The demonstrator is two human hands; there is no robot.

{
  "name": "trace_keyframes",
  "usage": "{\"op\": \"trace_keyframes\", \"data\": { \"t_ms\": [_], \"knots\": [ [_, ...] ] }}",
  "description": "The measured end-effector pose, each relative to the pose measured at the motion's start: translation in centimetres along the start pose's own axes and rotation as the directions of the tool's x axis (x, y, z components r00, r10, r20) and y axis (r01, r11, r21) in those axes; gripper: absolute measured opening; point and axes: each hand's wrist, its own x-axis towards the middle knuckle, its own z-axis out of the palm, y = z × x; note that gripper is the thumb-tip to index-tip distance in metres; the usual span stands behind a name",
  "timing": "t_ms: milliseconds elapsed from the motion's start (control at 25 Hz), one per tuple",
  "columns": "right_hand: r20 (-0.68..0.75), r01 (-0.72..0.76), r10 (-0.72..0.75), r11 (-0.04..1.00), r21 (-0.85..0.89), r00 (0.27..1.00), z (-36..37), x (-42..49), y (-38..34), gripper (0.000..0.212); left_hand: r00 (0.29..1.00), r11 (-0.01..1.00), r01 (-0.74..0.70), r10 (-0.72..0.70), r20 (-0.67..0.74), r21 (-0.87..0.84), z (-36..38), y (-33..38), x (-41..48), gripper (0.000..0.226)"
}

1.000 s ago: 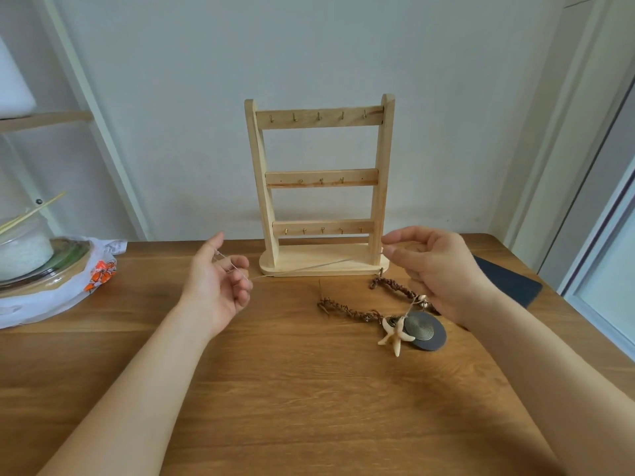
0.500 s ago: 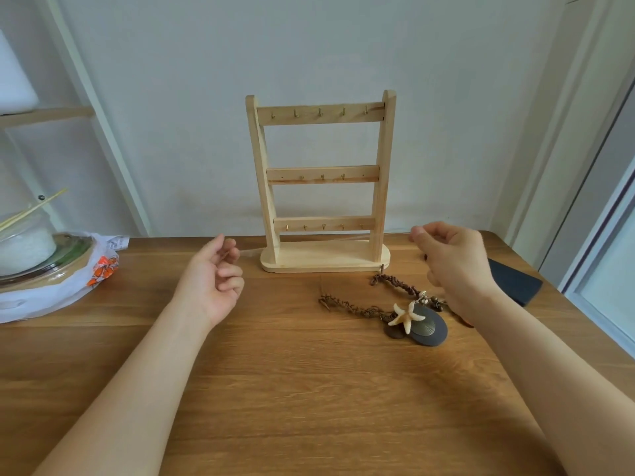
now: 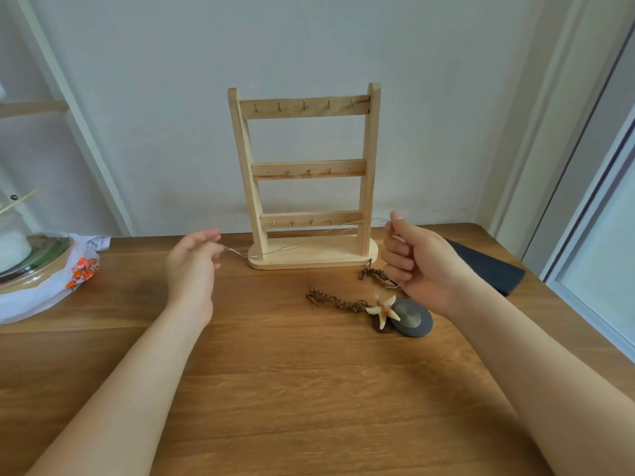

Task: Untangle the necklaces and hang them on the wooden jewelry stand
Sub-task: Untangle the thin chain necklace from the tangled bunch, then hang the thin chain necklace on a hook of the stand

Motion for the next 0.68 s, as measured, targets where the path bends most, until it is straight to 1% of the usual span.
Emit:
{"op": "trace_keyframes", "data": {
  "t_ms": [40,80,120,160,200,240,280,320,360,400,440,480,520,560,600,680],
  "knots": [
    [0.034,0.023,-0.022,1.0,-0.015,0.999,0.2,-0.1,0.1,0.026,0.992,0.984,-0.102,0.112,-0.055,0.148,0.2,0.0,-0.6,0.03],
    [0.063,0.047,-0.045,0.998,-0.036,0.997,0.5,-0.3,0.2,0.025,0.968,0.947,-0.212,0.238,-0.082,0.242,0.5,0.1,-1.5,0.031],
    [0.088,0.068,-0.063,0.996,-0.059,0.994,0.8,-0.4,0.3,0.023,0.925,0.891,-0.339,0.374,-0.066,0.301,0.8,0.3,-2.4,0.032],
    [0.109,0.084,-0.075,0.993,-0.082,0.991,1.2,-0.6,0.4,0.022,0.869,0.821,-0.469,0.494,0.007,0.325,1.4,0.4,-3.3,0.031],
    [0.128,0.1,-0.086,0.989,-0.109,0.988,1.7,-0.7,0.4,0.023,0.811,0.756,-0.58,0.573,0.12,0.303,2.1,0.6,-4.2,0.03],
    [0.14,0.115,-0.095,0.983,-0.142,0.986,2.2,-0.7,0.4,0.024,0.758,0.721,-0.65,0.595,0.266,0.238,3.0,0.9,-5.1,0.031],
    [0.142,0.129,-0.104,0.974,-0.184,0.984,2.7,-0.7,0.4,0.025,0.712,0.731,-0.664,0.555,0.429,0.158,3.9,1.4,-5.9,0.032],
    [0.146,0.144,-0.112,0.963,-0.227,0.983,3.3,-0.7,0.2,0.025,0.667,0.778,-0.623,0.474,0.575,0.083,4.9,2.1,-6.7,0.034],
    [0.159,0.16,-0.12,0.95,-0.267,0.98,3.8,-0.5,0.1,0.026,0.62,0.833,-0.553,0.383,0.685,0.035,5.6,2.7,-7.1,0.035],
    [0.176,0.172,-0.122,0.938,-0.302,0.977,4.2,-0.4,-0.2,0.027,0.592,0.871,-0.491,0.314,0.742,0.024,6.2,3.3,-7.5,0.036],
    [0.192,0.178,-0.118,0.924,-0.338,0.974,4.6,-0.1,-0.5,0.028,0.604,0.885,-0.464,0.28,0.746,0.044,6.5,3.7,-7.3,0.035],
    [0.201,0.175,-0.105,0.912,-0.371,0.974,4.9,0.2,-0.9,0.028,0.644,0.897,-0.437,0.261,0.719,0.067,6.7,4.1,-7.0,0.035],
    [0.215,0.165,-0.083,0.902,-0.398,0.973,5.0,0.5,-1.4,0.029,0.695,0.916,-0.391,0.233,0.68,0.086,6.6,4.4,-6.4,0.04],
    [0.242,0.157,-0.057,0.894,-0.418,0.969,5.1,0.8,-2.0,0.03,0.74,0.948,-0.31,0.195,0.644,0.069,6.3,4.9,-5.8,0.046],
    [0.272,0.152,-0.031,0.889,-0.433,0.962,5.1,1.1,-2.6,0.03,0.777,0.978,-0.207,0.156,0.61,0.013,6.0,5.3,-4.9,0.049],
    [0.314,0.143,0.012,0.874,-0.465,0.949,5.1,1.8,-4.2,0.028,0.84,0.992,-0.027,0.091,0.534,-0.127,5.2,6.3,-2.9,0.048]
  ]
}}
